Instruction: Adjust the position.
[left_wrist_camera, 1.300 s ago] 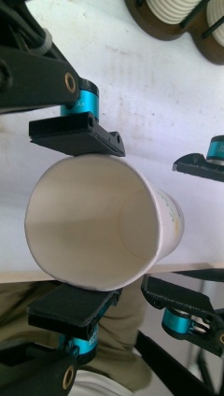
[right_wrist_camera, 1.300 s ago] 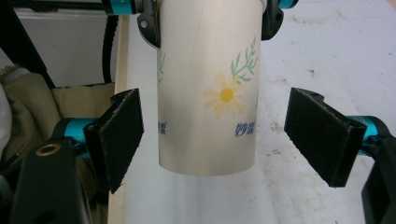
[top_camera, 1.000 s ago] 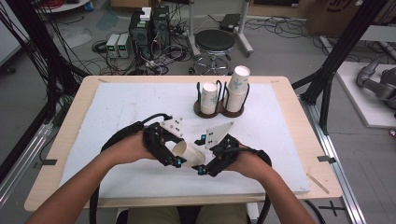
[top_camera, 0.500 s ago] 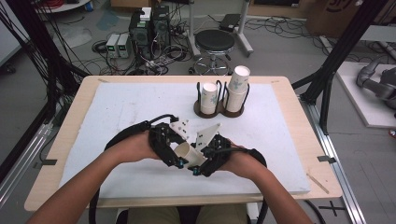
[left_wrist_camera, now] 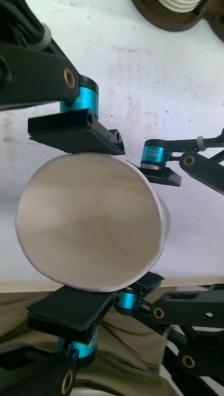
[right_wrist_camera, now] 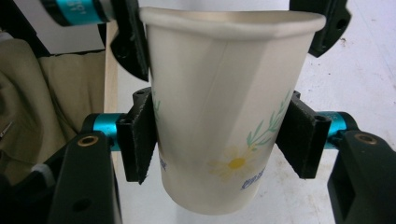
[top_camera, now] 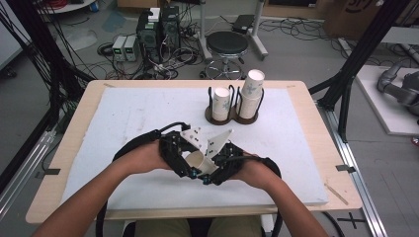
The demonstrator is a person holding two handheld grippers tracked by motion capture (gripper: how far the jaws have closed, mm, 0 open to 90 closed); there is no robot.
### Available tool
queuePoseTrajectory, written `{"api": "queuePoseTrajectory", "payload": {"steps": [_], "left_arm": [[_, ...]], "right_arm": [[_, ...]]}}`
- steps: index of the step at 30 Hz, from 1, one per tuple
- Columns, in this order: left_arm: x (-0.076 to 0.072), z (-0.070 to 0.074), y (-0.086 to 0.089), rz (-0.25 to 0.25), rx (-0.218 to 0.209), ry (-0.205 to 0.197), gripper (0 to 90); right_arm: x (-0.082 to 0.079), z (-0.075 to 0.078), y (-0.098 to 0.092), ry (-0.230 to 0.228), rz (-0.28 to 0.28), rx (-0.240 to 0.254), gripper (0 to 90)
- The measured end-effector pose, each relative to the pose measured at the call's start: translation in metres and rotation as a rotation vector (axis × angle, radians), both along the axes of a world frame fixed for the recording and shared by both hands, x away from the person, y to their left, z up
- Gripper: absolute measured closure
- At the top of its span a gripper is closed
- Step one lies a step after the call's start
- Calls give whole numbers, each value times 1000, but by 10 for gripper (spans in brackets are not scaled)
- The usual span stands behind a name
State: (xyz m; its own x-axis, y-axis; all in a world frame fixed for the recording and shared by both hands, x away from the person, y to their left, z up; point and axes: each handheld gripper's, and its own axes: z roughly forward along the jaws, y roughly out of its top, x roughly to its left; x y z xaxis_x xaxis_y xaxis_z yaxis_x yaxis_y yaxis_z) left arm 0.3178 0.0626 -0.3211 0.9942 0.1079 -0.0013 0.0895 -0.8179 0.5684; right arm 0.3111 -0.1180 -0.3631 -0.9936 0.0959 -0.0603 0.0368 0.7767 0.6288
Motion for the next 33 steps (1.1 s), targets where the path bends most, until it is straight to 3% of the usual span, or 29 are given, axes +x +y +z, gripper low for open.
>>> {"api": "queuePoseTrajectory", "payload": {"steps": [2, 4, 5, 7, 8, 9, 10, 11, 12, 13, 14, 15, 16, 17, 19, 20, 21, 22, 23, 25, 28, 29, 33], "left_arm": [[1, -2, 1, 8, -19, 9, 289], [2, -4, 5, 23, -71, 20, 250], [2, -4, 5, 23, -71, 20, 230], [4, -6, 9, 31, -125, 24, 200], [4, -7, 14, 29, -189, 14, 199], [4, -7, 14, 29, -189, 14, 197], [6, -7, 21, 51, -262, 23, 191], [6, -7, 21, 51, -262, 23, 175], [8, -6, 28, 85, -328, 20, 160], [8, -6, 28, 85, -328, 20, 160], [9, -6, 37, 124, -397, 19, 160], [9, -6, 37, 124, -397, 19, 160], [10, -7, 46, 158, -475, 25, 160], [10, -7, 46, 158, -475, 25, 160], [10, -9, 54, 191, -554, 32, 161], [9, -12, 63, 220, -622, 28, 161], [9, -12, 63, 220, -622, 28, 161], [7, -16, 71, 252, -662, 7, 161], [7, -16, 71, 252, -662, 7, 161], [6, -20, 78, 285, -693, -15, 161], [3, -28, 89, 332, -731, -44, 161], [2, -30, 93, 348, -745, -51, 161], [-3, -41, 106, 417, -797, -75, 161]], "right_arm": [[1, -1, -1, 10, -4, 8, 363], [1, -2, -2, 14, -7, 9, 364], [2, -2, -2, 22, -7, 11, 366], [2, -3, -4, 31, -6, 18, 369], [2, -3, -5, 33, -8, 20, 369], [2, -3, -6, 36, -7, 20, 370], [3, -3, -7, 39, -11, 24, 370], [3, -4, -8, 44, -12, 29, 372], [3, -4, -10, 47, -14, 36, 372], [3, -4, -10, 47, -14, 36, 372], [4, -4, -14, 44, -21, 50, 372], [4, -4, -14, 44, -21, 50, 372], [4, -6, -18, 51, -34, 64, 371], [4, -7, -21, 53, -37, 72, 371], [4, -9, -26, 52, -54, 91, 371], [4, -10, -29, 58, -66, 101, 371], [5, -12, -32, 53, -73, 114, 371], [5, -13, -36, 54, -85, 126, 371], [5, -13, -36, 54, -85, 126, 371], [4, -18, -46, 44, -116, 184, 363], [3, -20, -53, 37, -144, 226, 358], [2, -22, -60, 22, -166, 267, 357], [-1, -24, -69, -6, -195, 320, 355]]}}
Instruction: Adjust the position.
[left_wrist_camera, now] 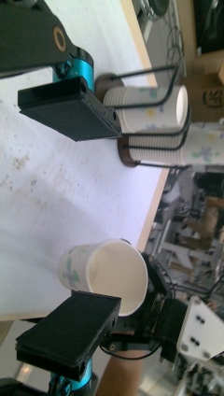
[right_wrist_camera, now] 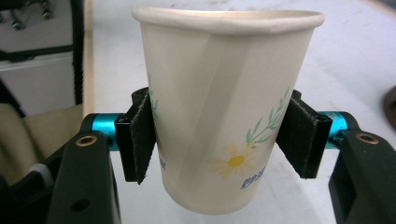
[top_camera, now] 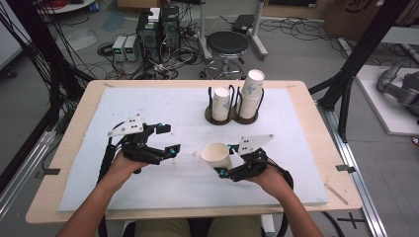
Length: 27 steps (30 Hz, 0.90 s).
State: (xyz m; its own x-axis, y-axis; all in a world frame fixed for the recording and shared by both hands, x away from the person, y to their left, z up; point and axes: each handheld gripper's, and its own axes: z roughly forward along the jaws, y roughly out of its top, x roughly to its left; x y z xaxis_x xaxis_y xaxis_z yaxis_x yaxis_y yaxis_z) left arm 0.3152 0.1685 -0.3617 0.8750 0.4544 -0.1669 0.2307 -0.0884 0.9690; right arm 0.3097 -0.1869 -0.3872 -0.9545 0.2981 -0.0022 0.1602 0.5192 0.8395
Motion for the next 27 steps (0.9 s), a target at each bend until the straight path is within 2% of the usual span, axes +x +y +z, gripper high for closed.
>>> {"api": "queuePoseTrajectory", "payload": {"steps": [4, 5, 6, 14, 18, 22, 26, 27], "left_arm": [[-5, -11, 12, 50, -20, -24, 161], [-6, -14, 14, 58, -23, -24, 161], [-7, -20, 18, 78, -14, -29, 161], [-11, -37, 27, 110, -27, -13, 161], [-11, -43, 29, 126, -27, -8, 163], [-13, -49, 33, 141, -31, -4, 162], [-15, -53, 36, 148, -24, 4, 163], [-15, -53, 37, 149, -24, 2, 162]], "right_arm": [[-4, -3, -11, -44, -47, 44, 351], [-5, -4, -16, -55, -67, 68, 351], [-6, -4, -19, -60, -77, 77, 350], [-9, -8, -35, -98, -139, 122, 350], [-11, -8, -40, -110, -163, 143, 349], [-13, -13, -50, -118, -209, 171, 346], [-14, -15, -55, -118, -237, 178, 344], [-14, -15, -59, -133, -255, 182, 343]]}}
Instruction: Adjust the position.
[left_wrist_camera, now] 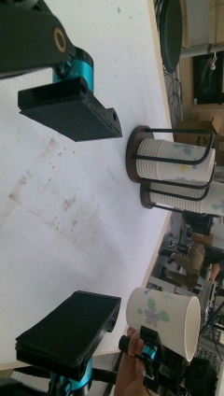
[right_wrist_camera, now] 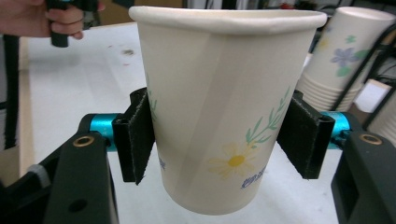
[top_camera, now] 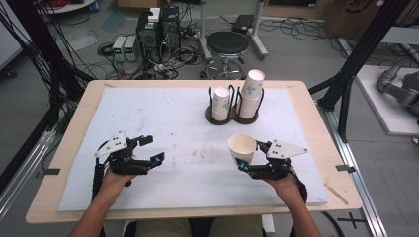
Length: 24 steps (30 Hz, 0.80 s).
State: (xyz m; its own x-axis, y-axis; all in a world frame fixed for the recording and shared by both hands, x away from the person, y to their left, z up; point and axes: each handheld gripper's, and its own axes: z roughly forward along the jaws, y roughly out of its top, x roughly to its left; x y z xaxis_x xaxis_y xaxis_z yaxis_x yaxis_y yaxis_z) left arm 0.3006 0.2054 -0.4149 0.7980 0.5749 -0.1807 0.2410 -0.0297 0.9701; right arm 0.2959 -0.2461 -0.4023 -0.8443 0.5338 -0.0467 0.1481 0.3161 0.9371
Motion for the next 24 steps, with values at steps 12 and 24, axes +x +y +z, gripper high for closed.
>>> {"api": "queuePoseTrajectory", "payload": {"steps": [12, 24], "left_arm": [[1, -6, 3, 9, 15, 12, 163], [1, -5, 6, 16, 13, 7, 163]], "right_arm": [[1, 3, -13, -24, -93, 45, 342], [1, 3, -23, -55, -151, 89, 342]]}}
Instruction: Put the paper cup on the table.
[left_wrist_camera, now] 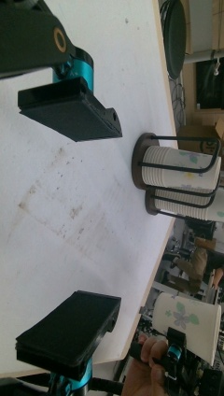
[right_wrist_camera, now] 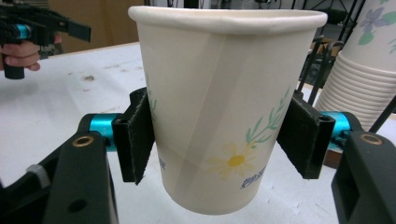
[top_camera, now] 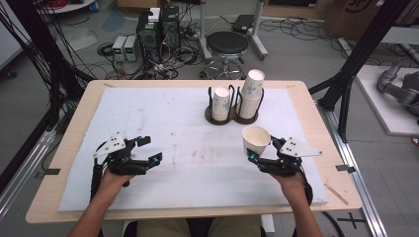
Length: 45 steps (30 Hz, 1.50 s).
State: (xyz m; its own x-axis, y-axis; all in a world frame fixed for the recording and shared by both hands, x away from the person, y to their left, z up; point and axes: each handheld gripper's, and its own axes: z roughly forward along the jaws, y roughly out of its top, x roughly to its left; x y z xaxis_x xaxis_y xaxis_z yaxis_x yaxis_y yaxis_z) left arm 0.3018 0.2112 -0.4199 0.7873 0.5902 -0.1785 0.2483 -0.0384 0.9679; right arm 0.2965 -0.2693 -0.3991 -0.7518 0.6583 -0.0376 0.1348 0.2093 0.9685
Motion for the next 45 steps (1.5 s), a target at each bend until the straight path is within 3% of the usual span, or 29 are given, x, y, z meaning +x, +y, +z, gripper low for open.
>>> {"api": "queuePoseTrajectory", "payload": {"steps": [9, 19, 29, 35, 45], "left_arm": [[0, -1, 1, 7, 0, 2, 163], [1, 0, -3, 7, 20, -3, 163], [1, -2, -6, 6, 33, 5, 163], [0, -3, -7, 3, 42, 8, 164], [1, -3, -7, 3, 48, 10, 164]], "right_arm": [[3, -5, -2, 13, -26, 2, 341], [11, -19, -11, 25, -93, -39, 341], [25, -36, -20, 96, -147, -25, 339], [40, -45, -11, 166, -171, -86, 336], [46, -50, -7, 237, -196, -154, 339]]}}
